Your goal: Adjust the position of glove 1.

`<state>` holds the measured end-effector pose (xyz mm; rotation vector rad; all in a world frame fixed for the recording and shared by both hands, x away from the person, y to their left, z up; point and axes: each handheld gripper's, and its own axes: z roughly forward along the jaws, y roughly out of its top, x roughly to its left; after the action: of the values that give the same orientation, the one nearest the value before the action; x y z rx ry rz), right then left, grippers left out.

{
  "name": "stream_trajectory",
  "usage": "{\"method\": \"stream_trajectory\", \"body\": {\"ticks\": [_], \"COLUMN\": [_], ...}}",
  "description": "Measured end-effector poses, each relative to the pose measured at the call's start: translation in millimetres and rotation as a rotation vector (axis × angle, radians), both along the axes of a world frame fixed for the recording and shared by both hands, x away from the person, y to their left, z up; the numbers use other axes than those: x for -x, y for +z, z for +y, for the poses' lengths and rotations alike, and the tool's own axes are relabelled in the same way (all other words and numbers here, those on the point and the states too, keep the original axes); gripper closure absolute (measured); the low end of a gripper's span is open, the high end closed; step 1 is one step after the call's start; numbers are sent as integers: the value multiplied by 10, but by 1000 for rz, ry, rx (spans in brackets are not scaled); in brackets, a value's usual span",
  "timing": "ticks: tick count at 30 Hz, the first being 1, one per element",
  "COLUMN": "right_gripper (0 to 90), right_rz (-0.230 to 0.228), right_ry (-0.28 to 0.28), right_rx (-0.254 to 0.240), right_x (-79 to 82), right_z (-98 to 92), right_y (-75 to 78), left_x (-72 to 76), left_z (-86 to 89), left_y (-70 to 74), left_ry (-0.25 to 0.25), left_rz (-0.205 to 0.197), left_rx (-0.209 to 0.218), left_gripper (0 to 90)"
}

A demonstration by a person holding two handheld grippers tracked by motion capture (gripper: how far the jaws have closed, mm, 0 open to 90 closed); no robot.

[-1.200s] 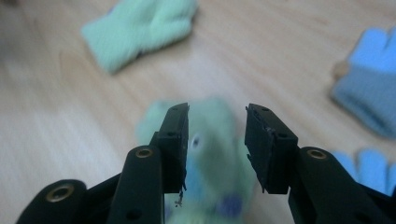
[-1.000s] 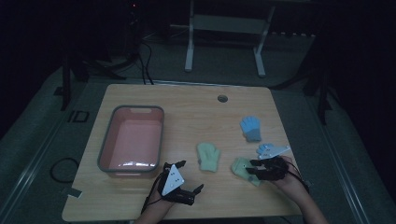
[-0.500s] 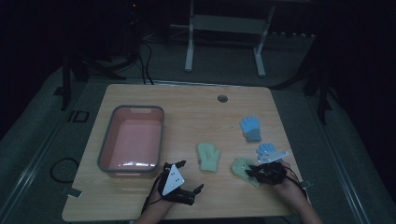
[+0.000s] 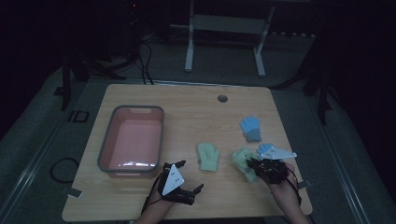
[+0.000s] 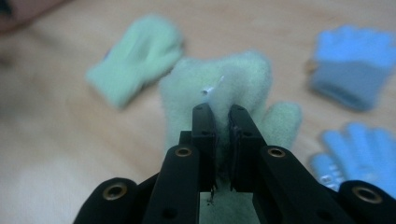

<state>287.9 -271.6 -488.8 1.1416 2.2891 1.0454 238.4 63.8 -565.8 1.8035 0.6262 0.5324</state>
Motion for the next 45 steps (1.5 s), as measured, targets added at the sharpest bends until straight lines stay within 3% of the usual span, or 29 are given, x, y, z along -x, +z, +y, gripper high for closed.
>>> {"method": "stream_trajectory", "body": {"ticks": [5,10,13,16,31,37,41,45], "right_gripper": [831,831,831,831,812,743,655,641], "right_rz": [-30,-46,-33,-16,77,76,43,-12], "right_ry": [-146,-216,-260,-306,-387,-377,-297,-159], "right_rx": [-76,-41,-69,-102,-55,-61,-41,2], "right_x": [-21,-44,-69,-72,-127,-126,-136,-190], "right_z": [56,187,204,217,285,251,168,46], "right_y": [178,179,135,50,-605,-592,-438,-259], "left_x": [2,1,1,1,1,0,0,1], "left_z": [1,0,-2,0,1,2,1,1], "left_y": [-1,-1,0,0,0,0,0,0], "left_ry": [3,0,0,1,-2,-1,-2,-3], "left_rz": [-2,0,0,-1,-2,-2,0,-1], "left_rx": [4,3,-1,0,1,1,1,1], "left_gripper": [2,2,2,2,2,2,2,2]}}
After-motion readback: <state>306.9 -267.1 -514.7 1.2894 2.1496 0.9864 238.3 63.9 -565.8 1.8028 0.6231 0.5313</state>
